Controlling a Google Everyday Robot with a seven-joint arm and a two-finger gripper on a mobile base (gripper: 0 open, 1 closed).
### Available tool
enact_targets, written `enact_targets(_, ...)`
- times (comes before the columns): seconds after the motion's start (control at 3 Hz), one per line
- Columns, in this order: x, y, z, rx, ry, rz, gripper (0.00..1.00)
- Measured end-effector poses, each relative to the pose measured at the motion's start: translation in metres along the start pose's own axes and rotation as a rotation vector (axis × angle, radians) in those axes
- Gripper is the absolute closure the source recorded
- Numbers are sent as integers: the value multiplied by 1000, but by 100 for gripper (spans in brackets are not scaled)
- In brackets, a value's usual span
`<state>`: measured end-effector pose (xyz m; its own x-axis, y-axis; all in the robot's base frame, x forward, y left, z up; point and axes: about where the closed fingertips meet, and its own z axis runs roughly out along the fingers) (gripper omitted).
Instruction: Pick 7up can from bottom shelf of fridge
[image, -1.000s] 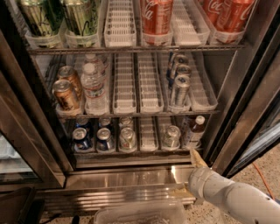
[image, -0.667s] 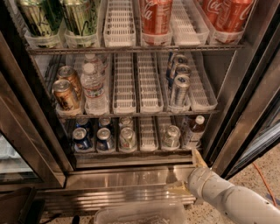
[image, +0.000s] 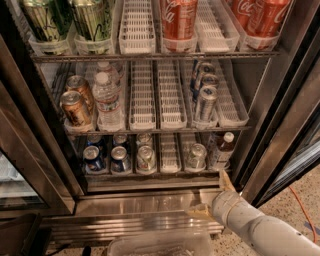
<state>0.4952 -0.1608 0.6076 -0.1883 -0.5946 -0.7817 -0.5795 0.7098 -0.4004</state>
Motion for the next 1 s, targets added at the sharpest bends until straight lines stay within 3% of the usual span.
enact_targets(0.33, 4, 4, 5, 6, -9, 21, 0)
enact_targets(1.0, 0, 2, 33, 37, -113, 84, 0)
